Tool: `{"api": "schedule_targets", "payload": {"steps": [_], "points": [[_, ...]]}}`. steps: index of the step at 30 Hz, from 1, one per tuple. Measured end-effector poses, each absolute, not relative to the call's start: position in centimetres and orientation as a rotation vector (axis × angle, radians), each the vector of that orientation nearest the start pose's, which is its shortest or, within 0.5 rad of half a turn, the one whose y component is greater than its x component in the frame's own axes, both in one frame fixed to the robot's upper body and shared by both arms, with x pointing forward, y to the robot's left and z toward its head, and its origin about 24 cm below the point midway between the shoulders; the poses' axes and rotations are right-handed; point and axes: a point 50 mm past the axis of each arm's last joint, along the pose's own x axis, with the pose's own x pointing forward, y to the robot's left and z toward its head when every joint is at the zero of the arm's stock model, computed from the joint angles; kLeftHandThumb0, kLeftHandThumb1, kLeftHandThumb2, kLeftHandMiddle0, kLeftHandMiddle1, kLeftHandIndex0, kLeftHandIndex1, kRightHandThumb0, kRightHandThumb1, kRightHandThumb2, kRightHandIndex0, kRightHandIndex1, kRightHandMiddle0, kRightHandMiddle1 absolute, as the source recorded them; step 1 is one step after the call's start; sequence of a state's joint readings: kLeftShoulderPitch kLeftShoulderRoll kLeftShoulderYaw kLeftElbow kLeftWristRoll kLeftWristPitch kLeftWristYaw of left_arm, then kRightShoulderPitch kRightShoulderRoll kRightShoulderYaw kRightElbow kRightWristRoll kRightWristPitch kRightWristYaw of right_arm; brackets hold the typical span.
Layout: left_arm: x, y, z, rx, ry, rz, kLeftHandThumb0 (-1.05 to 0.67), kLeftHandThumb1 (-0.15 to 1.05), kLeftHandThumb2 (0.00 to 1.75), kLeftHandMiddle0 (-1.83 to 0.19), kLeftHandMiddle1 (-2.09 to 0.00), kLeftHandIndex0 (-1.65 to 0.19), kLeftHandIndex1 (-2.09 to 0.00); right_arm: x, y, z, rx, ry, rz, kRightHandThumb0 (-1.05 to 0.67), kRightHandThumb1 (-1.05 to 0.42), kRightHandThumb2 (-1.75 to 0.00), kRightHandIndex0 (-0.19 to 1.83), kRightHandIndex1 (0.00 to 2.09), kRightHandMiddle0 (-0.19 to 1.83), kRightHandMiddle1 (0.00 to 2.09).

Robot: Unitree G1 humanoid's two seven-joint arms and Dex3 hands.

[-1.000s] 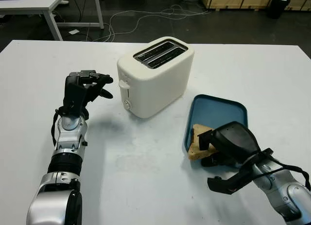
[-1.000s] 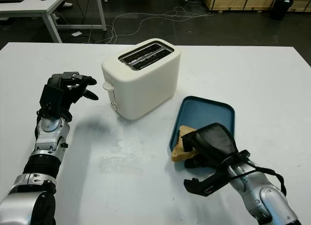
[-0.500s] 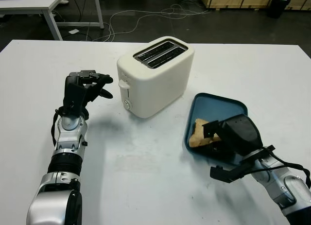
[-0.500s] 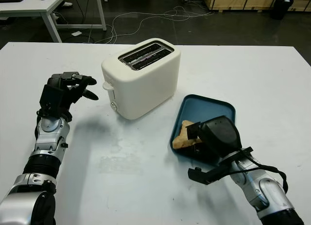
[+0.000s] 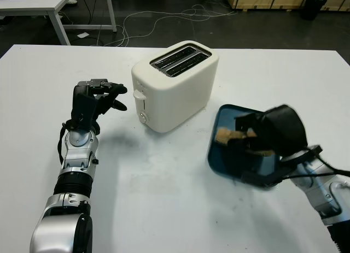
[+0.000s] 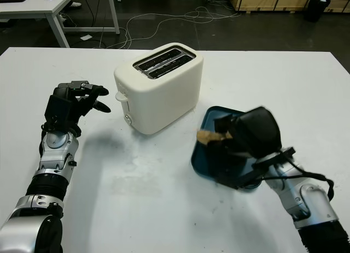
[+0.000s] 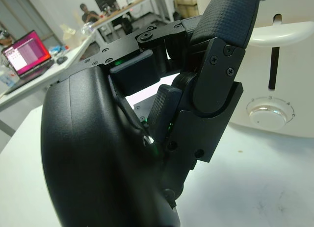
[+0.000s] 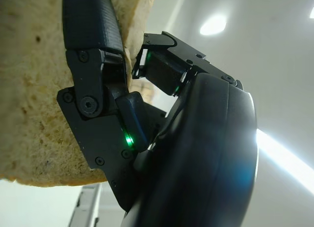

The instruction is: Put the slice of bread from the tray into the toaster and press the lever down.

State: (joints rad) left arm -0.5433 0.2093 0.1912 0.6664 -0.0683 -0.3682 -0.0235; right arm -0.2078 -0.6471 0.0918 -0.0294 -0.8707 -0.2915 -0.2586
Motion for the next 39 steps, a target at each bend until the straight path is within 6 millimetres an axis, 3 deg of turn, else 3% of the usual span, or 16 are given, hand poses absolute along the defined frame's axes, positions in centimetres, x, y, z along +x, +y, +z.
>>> {"api": "schedule_targets", "payload": {"steps": [4, 12, 17, 21, 29, 32, 39], "points": [[34.6, 21.0, 9.3, 0.072, -0.259, 0.104, -1.05, 0.87, 0.00, -1.57, -0.65, -1.56, -0.34, 29.0, -20.4, 17.4, -1.459, -0.807, -0.086, -0.83, -0.82, -0.91, 1.57, 1.75, 1.57, 1.75], [34.6, 20.9, 9.2, 0.070, -0.260, 0.105, -1.05, 0.87, 0.01, -1.57, -0.66, -1.55, -0.35, 32.9, -21.9, 21.7, -1.559, -1.019, -0.187, -0.90, -0.92, -0.77, 1.57, 1.75, 1.57, 1.75], [34.5, 21.0, 9.2, 0.071, -0.260, 0.115, -1.05, 0.88, 0.01, -1.57, -0.66, -1.55, -0.37, 35.4, -22.1, 23.6, -1.560, -1.077, -0.130, -0.88, -0.92, -0.45, 1.55, 1.75, 1.36, 1.75], [34.4, 21.1, 9.1, 0.071, -0.259, 0.116, -1.05, 0.87, 0.00, -1.57, -0.66, -1.55, -0.37, 36.8, -21.7, 25.1, -1.628, -1.163, -0.121, -0.80, -0.92, -0.25, 1.41, 1.75, 1.15, 1.75], [34.4, 21.1, 9.2, 0.071, -0.264, 0.117, -1.05, 0.87, 0.00, -1.57, -0.67, -1.56, -0.37, 38.0, -19.6, 27.8, -1.787, -1.319, -0.075, -0.66, -0.92, -0.35, 1.19, 1.75, 0.88, 1.75], [34.4, 21.1, 9.2, 0.071, -0.265, 0.119, -1.05, 0.87, 0.00, -1.57, -0.67, -1.56, -0.37, 38.3, -18.9, 28.9, -1.827, -1.349, -0.082, -0.66, -0.92, -0.55, 1.14, 1.75, 0.83, 1.75], [34.4, 21.1, 9.2, 0.071, -0.265, 0.122, -1.05, 0.87, 0.00, -1.57, -0.66, -1.56, -0.35, 38.5, -16.6, 30.7, -1.850, -1.432, -0.075, -0.64, -0.92, -0.63, 1.17, 1.75, 0.82, 1.75]]}}
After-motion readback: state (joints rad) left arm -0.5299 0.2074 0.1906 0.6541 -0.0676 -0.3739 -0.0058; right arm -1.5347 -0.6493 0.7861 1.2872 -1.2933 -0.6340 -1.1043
